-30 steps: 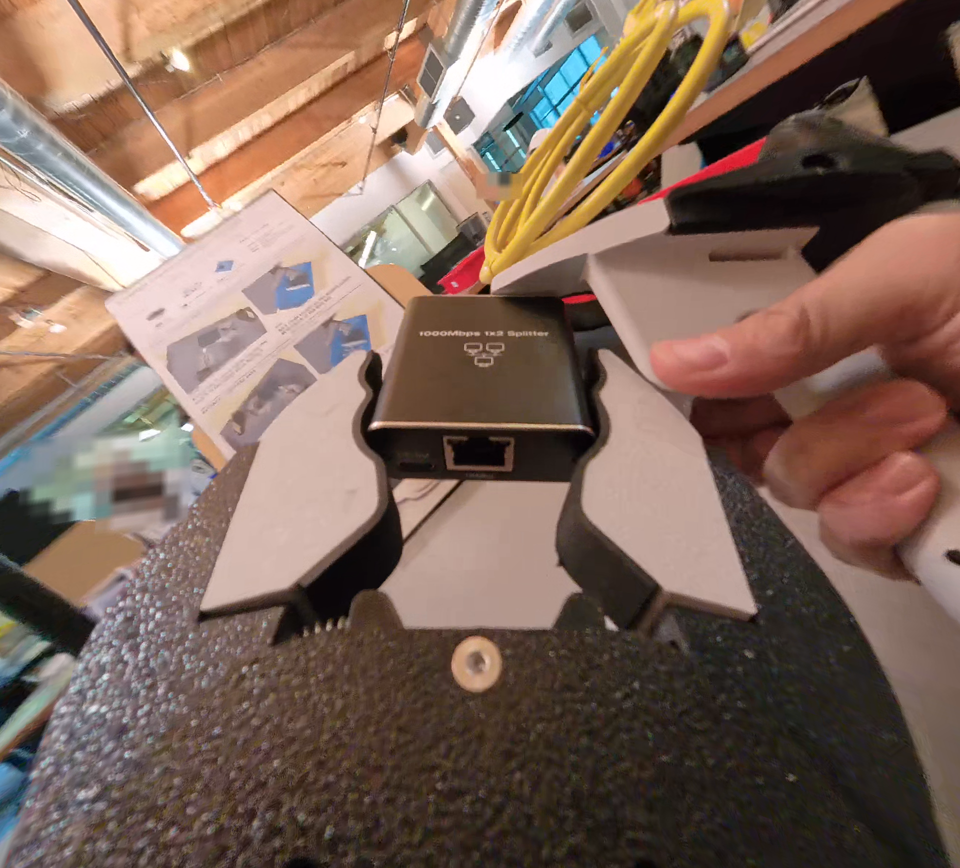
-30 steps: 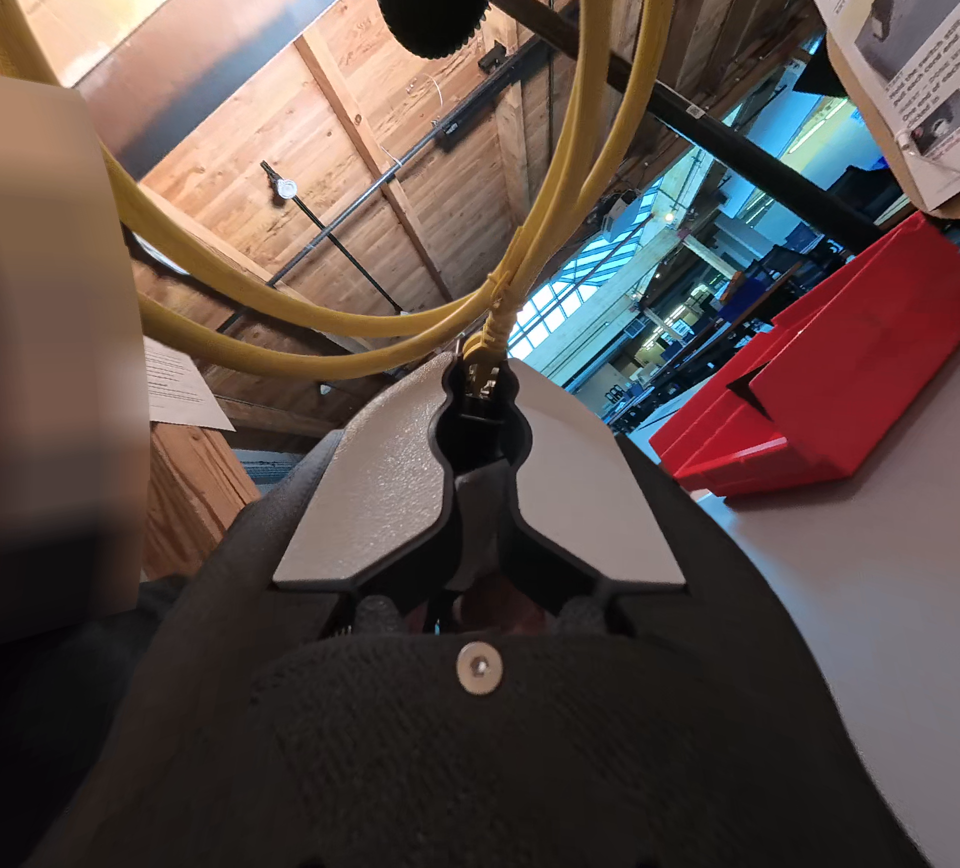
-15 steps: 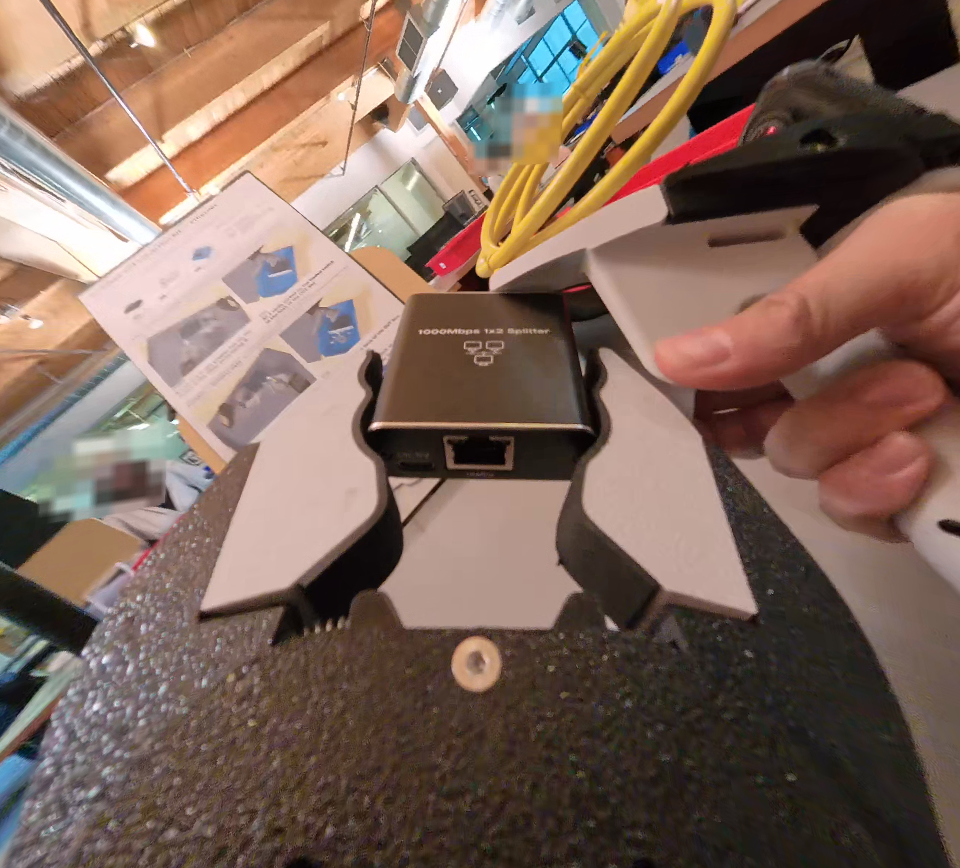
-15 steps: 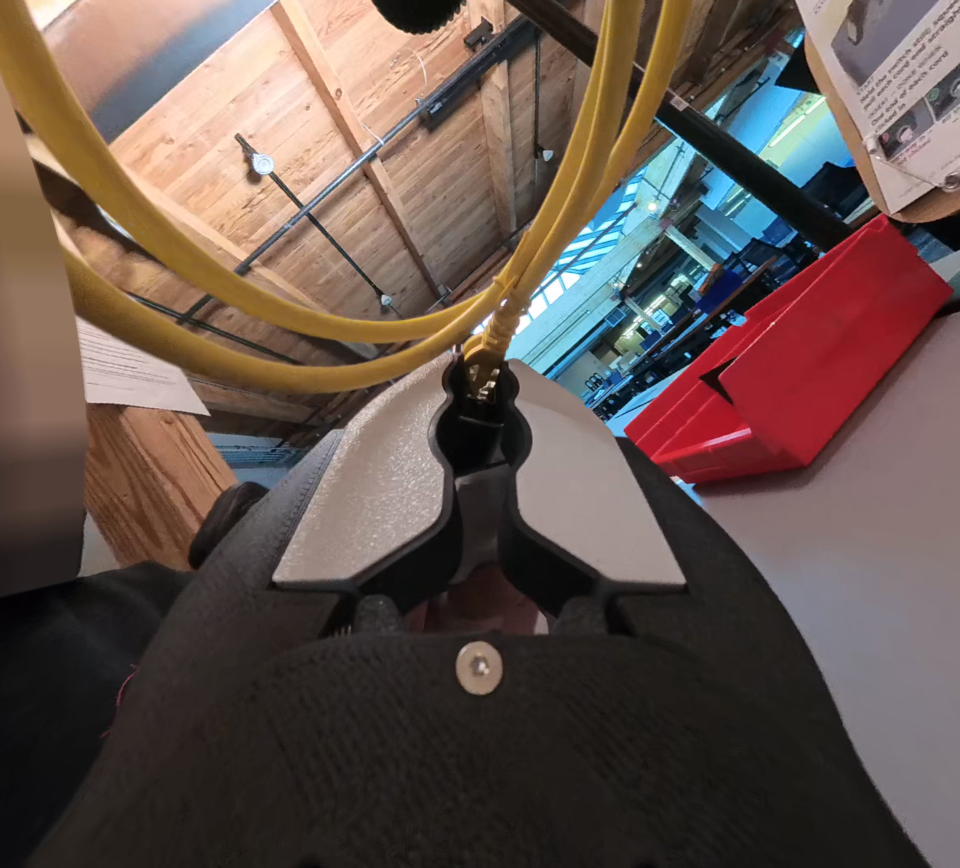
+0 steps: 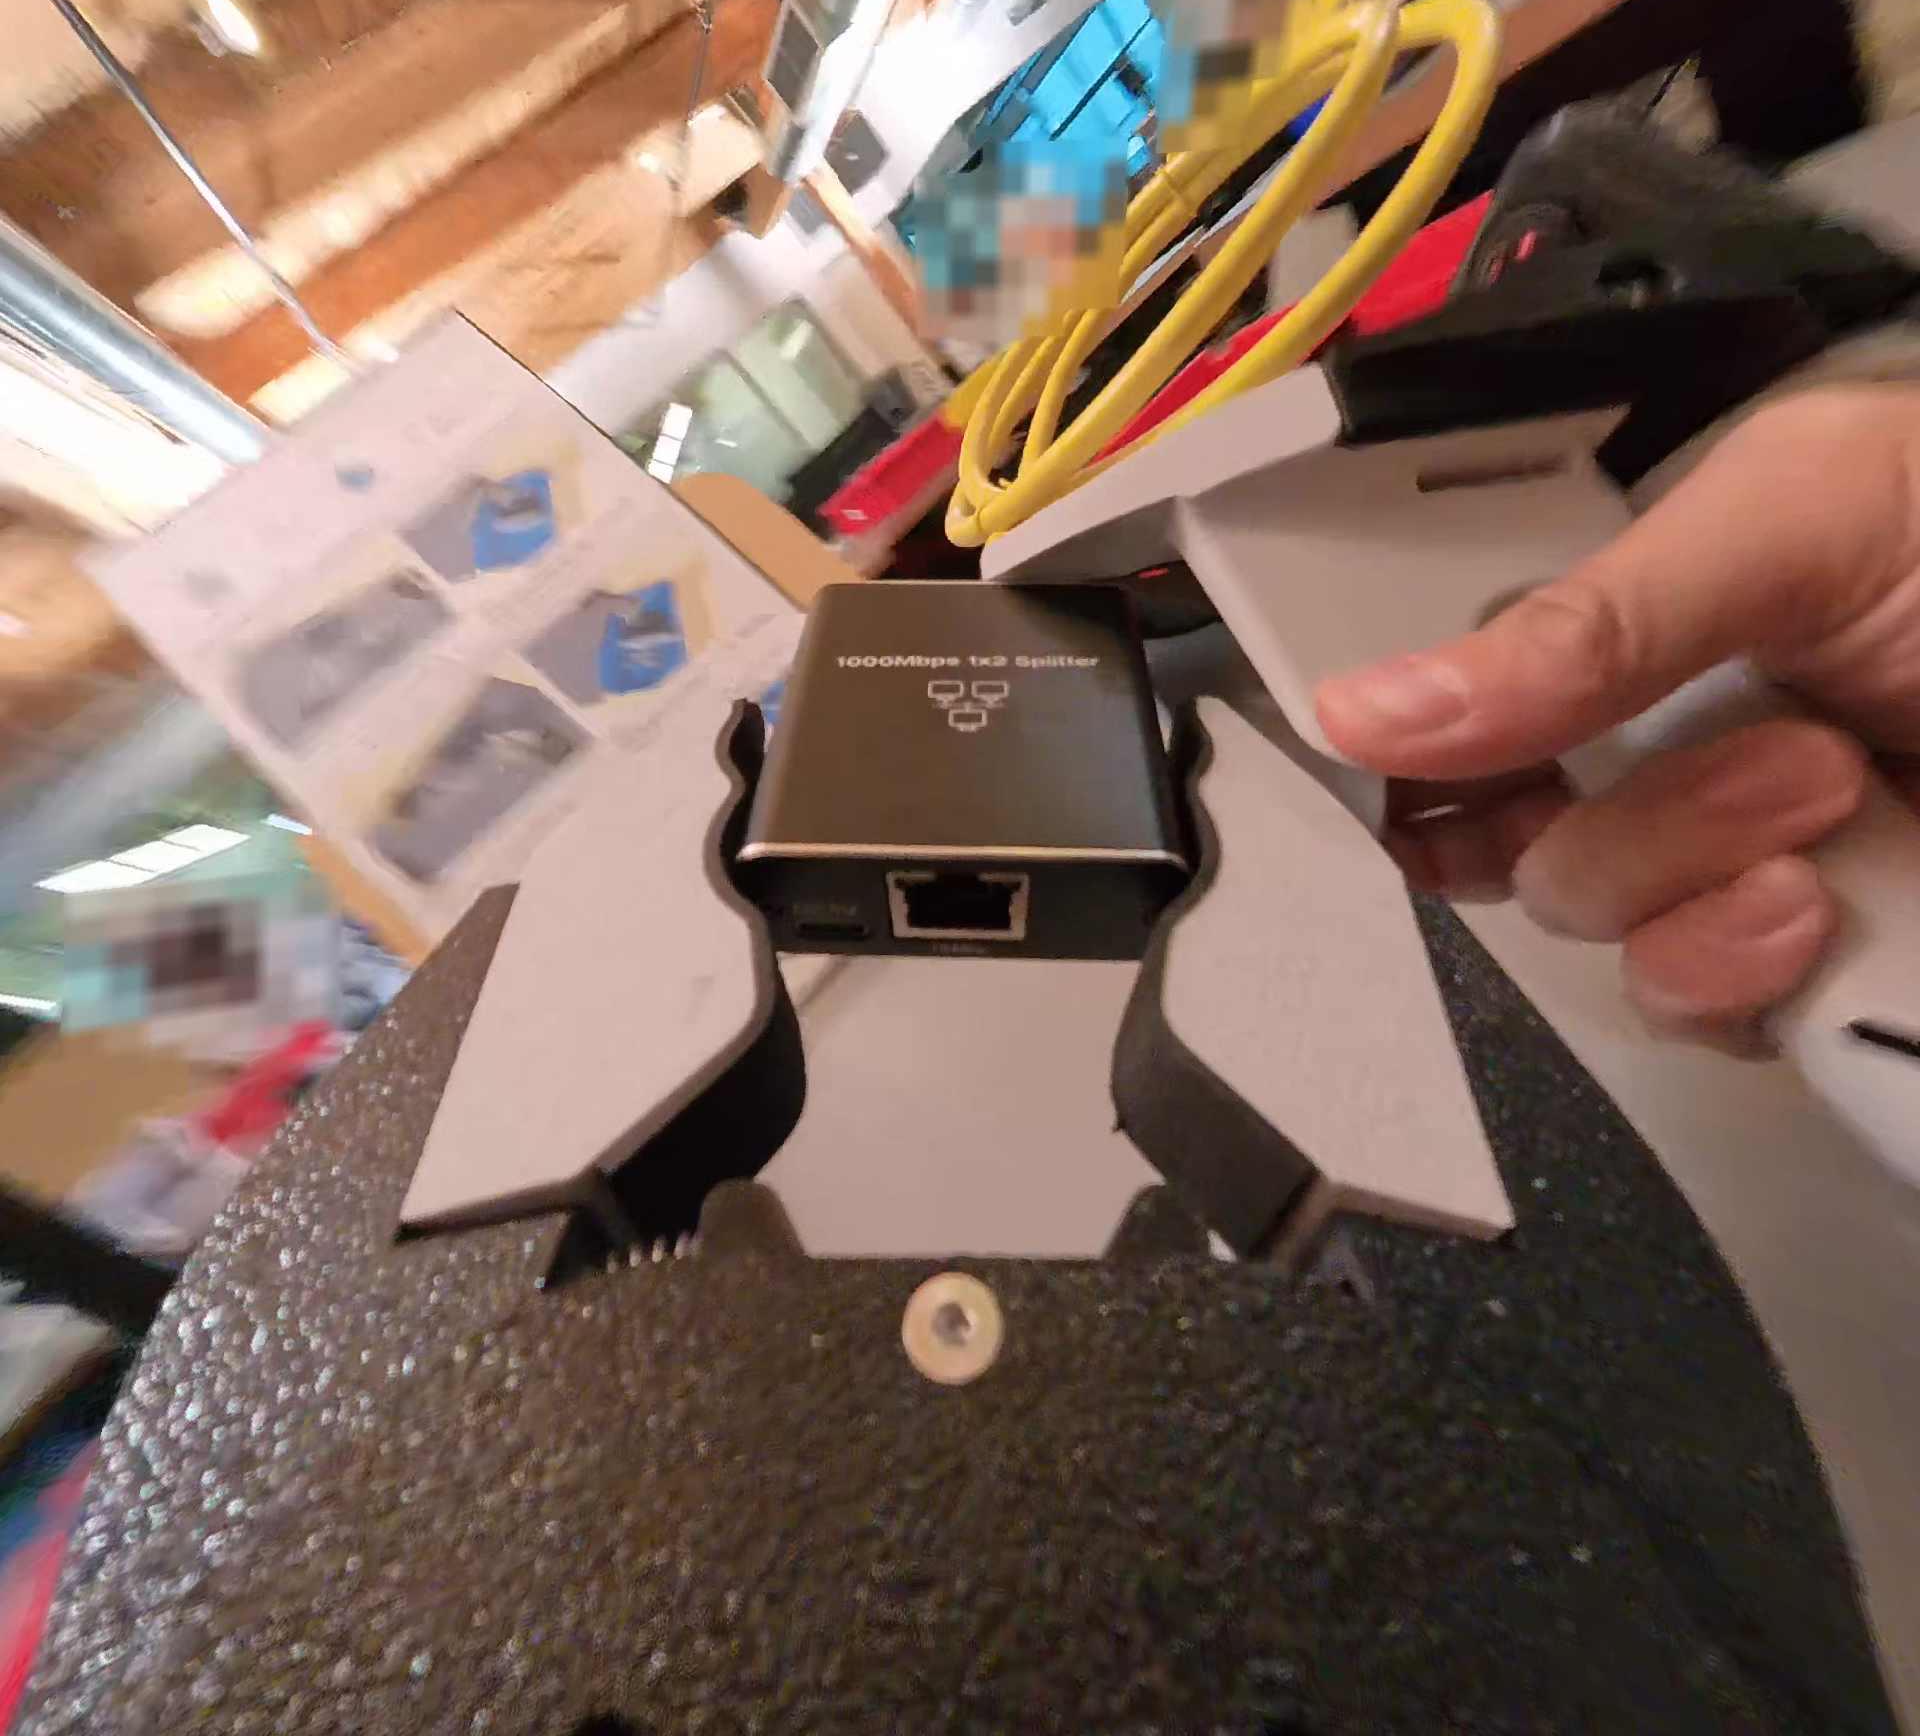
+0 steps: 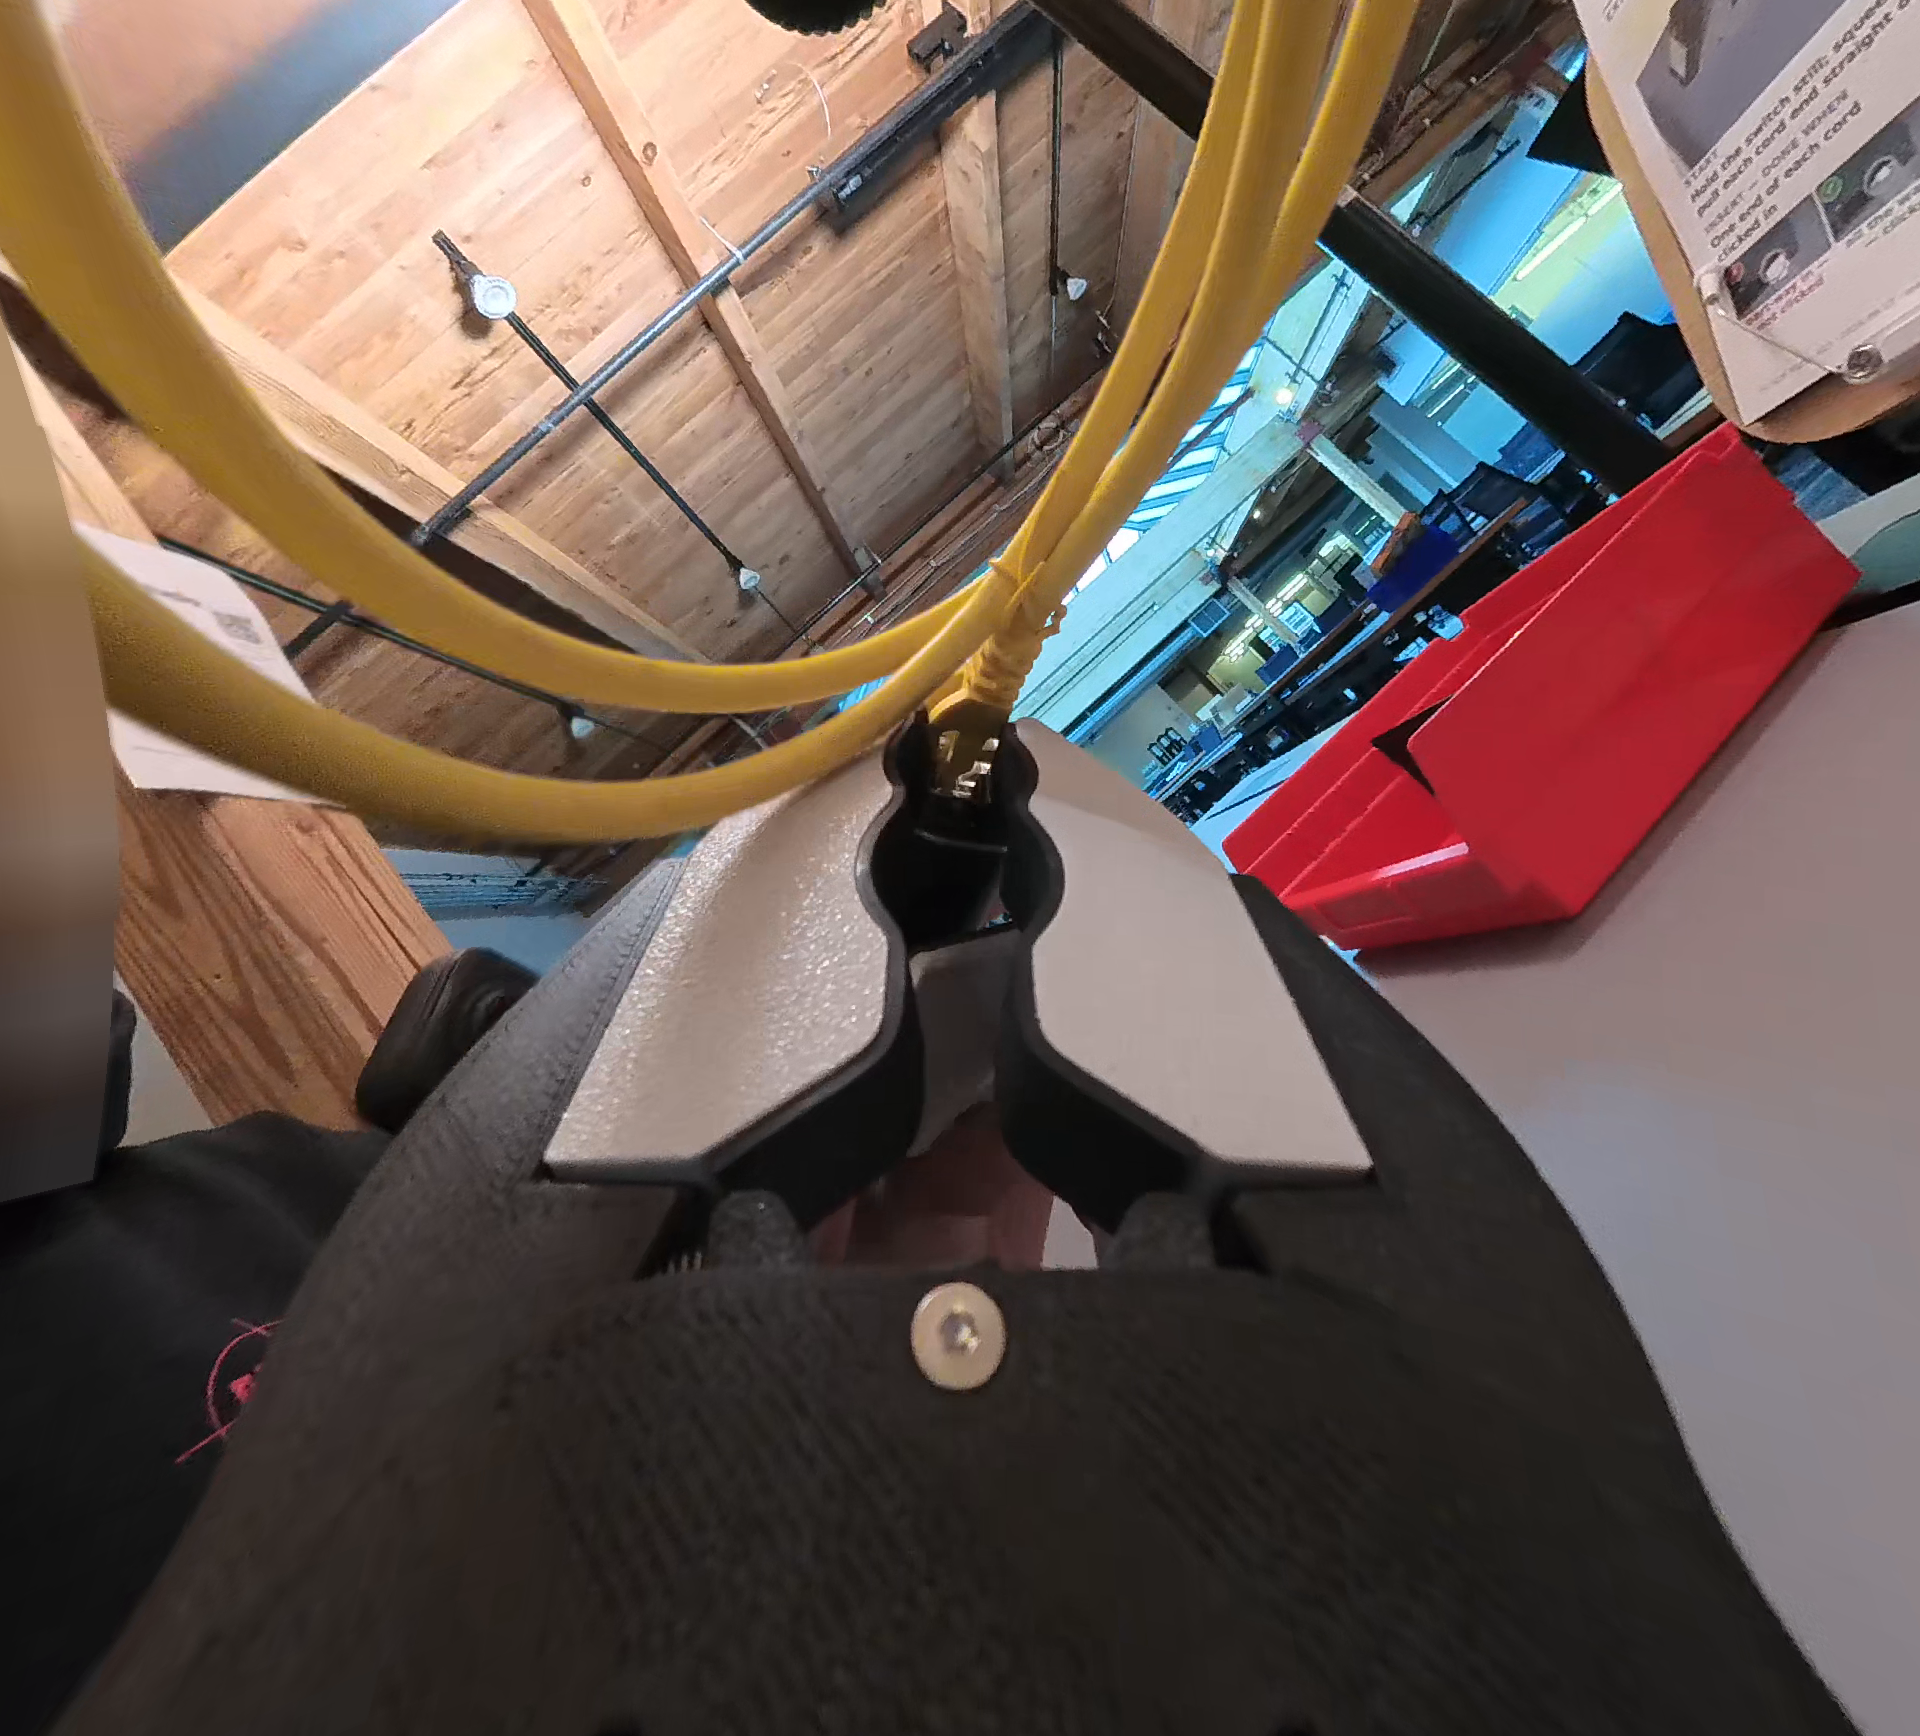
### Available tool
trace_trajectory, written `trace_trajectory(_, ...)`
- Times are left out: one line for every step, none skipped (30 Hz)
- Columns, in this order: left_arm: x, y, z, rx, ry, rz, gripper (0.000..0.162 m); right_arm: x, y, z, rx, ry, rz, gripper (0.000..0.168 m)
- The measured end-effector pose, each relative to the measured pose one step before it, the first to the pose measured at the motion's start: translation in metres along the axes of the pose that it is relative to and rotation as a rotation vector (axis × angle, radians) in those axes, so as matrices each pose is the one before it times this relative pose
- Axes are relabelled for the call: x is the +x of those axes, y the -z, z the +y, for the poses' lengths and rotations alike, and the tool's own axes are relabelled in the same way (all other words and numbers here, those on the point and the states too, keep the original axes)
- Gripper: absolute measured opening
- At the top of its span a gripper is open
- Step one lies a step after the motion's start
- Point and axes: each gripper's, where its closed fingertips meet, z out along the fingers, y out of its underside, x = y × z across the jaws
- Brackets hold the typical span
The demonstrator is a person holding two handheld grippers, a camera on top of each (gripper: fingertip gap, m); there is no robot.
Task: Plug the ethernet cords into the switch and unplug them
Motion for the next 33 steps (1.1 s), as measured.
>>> trace_trajectory(0.00257,-0.00077,0.00044,0.0100,0.1243,0.0475,0.075,0.00016,0.00039,-0.00076,0.0034,-0.0087,0.0011,0.014)
trace_trajectory(0.00112,-0.00023,0.00032,0.0065,0.0852,0.0303,0.075,-0.00015,-0.00042,0.00004,0.0014,-0.0040,0.0049,0.012)
trace_trajectory(-0.00068,0.00030,-0.00005,-0.0017,-0.0327,-0.0151,0.075,0.00057,-0.00019,0.00046,-0.0095,0.0244,0.0063,0.013)
trace_trajectory(-0.00045,0.00076,-0.00233,-0.0008,-0.0500,-0.0190,0.075,-0.00202,0.00005,-0.00054,0.0083,-0.0193,-0.0151,0.014)
trace_trajectory(-0.00041,0.00027,-0.00139,-0.0063,-0.0348,-0.0102,0.075,-0.00073,0.00048,-0.00028,-0.0002,0.0017,-0.0042,0.013)
trace_trajectory(-0.00122,0.00053,-0.00087,0.0016,-0.0458,-0.0185,0.075,-0.00103,-0.00056,-0.00031,-0.0030,0.0029,-0.0024,0.014)
trace_trajectory(-0.00048,0.00048,-0.00005,-0.0012,-0.0209,-0.0054,0.075,-0.00123,-0.00043,0.00069,-0.0048,-0.0025,-0.0115,0.014)
trace_trajectory(0.00102,-0.00060,0.00113,-0.0037,0.0299,0.0188,0.075,0.00200,0.00092,-0.00028,0.0064,0.0002,0.0123,0.014)
trace_trajectory(0.00144,-0.00076,0.00142,0.0015,0.0587,0.0247,0.075,0.00137,0.00020,0.00047,-0.0032,-0.0107,-0.0020,0.013)
trace_trajectory(0.00154,-0.00088,0.00187,-0.0017,0.0624,0.0274,0.075,0.00248,0.00077,0.00000,-0.0019,0.0155,0.0156,0.013)
trace_trajectory(0.00088,-0.00046,0.00067,0.0007,0.0383,0.0208,0.075,0.00023,0.00044,-0.00009,-0.0033,-0.0052,0.0028,0.013)
trace_trajectory(-0.00032,0.00020,-0.00047,0.0004,-0.0171,-0.0071,0.075,-0.00030,0.00003,0.00002,-0.0054,0.0133,0.0015,0.013)
trace_trajectory(-0.00102,0.00053,-0.00118,-0.0017,-0.0525,-0.0238,0.075,-0.00168,-0.00054,-0.00035,0.0022,-0.0031,-0.0070,0.013)
trace_trajectory(-0.00104,0.00023,-0.00064,-0.0059,-0.0631,-0.0238,0.075,-0.00075,0.00013,-0.00023,-0.0005,0.0021,-0.0058,0.014)
trace_trajectory(-0.00110,0.00033,-0.00008,-0.0029,-0.0548,-0.0230,0.075,-0.00022,-0.00010,0.00000,0.0014,-0.0040,-0.0018,0.014)
trace_trajectory(-0.00062,0.00013,0.00047,0.0004,-0.0154,-0.0072,0.075,-0.00022,-0.00039,0.00021,0.0037,-0.0131,-0.0027,0.014)
trace_trajectory(-0.00009,-0.00034,0.00134,-0.0008,0.0266,0.0151,0.075,0.00099,-0.00057,0.00018,0.0006,-0.0066,0.0013,0.013)
trace_trajectory(-0.00080,0.00002,0.00104,0.0028,0.0170,0.0094,0.075,0.00097,-0.00105,0.00079,-0.0131,-0.0117,0.0019,0.013)
trace_trajectory(-0.00166,0.00056,-0.00069,0.0064,-0.0073,-0.0090,0.075,-0.00139,-0.00166,-0.00003,-0.0068,0.0010,0.0056,0.013)
trace_trajectory(-0.00176,0.00081,-0.00288,0.0113,0.0035,-0.0092,0.075,-0.00378,-0.00189,-0.00126,0.0099,-0.0013,-0.0002,0.012)
trace_trajectory(-0.00181,0.00116,-0.00365,0.0131,0.0162,-0.0017,0.075,-0.00380,-0.00213,-0.00087,0.0108,-0.0047,-0.0094,0.013)
trace_trajectory(-0.00241,0.00105,-0.00207,0.0066,0.0071,-0.0043,0.075,-0.00156,-0.00222,0.00038,-0.0003,-0.0037,-0.0027,0.013)
trace_trajectory(-0.00215,0.00121,-0.00124,0.0096,-0.0018,-0.0061,0.075,-0.00002,-0.00206,0.00121,-0.0108,-0.0006,0.0064,0.014)
trace_trajectory(-0.00153,0.00124,-0.00207,0.0175,0.0080,0.0020,0.075,-0.00205,-0.00125,0.00042,-0.0032,0.0001,-0.0010,0.014)
trace_trajectory(-0.00291,0.00094,-0.00208,0.0114,0.0341,0.0034,0.075,-0.00216,-0.00099,-0.00008,0.0029,0.0095,0.0045,0.014)
trace_trajectory(-0.00570,0.00092,-0.00215,0.0085,0.0563,-0.0002,0.075,-0.00298,-0.00118,0.00121,-0.0076,0.0329,0.0067,0.020)
trace_trajectory(-0.00784,0.00142,-0.00279,0.0141,0.0640,0.0010,0.075,-0.00182,-0.00254,0.00545,-0.0417,0.0509,0.0188,0.028)
trace_trajectory(-0.00849,0.00199,-0.00354,0.0204,0.0772,0.0123,0.074,-0.00182,-0.00361,0.00770,-0.0643,0.0585,0.0192,0.038)
trace_trajectory(-0.00771,0.00294,-0.00531,0.0327,0.1073,0.0303,0.075,-0.00348,-0.00386,0.00813,-0.0699,0.0580,0.0072,0.045)
trace_trajectory(-0.00651,0.00335,-0.00712,0.0406,0.1392,0.0476,0.074,-0.00505,-0.00354,0.00671,-0.0592,0.0466,-0.0049,0.050)
trace_trajectory(-0.00363,0.00313,-0.00789,0.0385,0.1577,0.0689,0.074,-0.00514,-0.00306,0.00331,-0.0333,0.0271,-0.0064,0.057)
trace_trajectory(-0.00040,0.00316,-0.00908,0.0413,0.1633,0.0826,0.074,-0.00534,-0.00204,0.00043,-0.0123,0.0181,-0.0110,0.062)
trace_trajectory(0.00128,0.00410,-0.01081,0.0564,0.1507,0.0779,0.074,-0.00560,-0.00123,-0.00172,0.0044,0.0150,-0.0165,0.064)
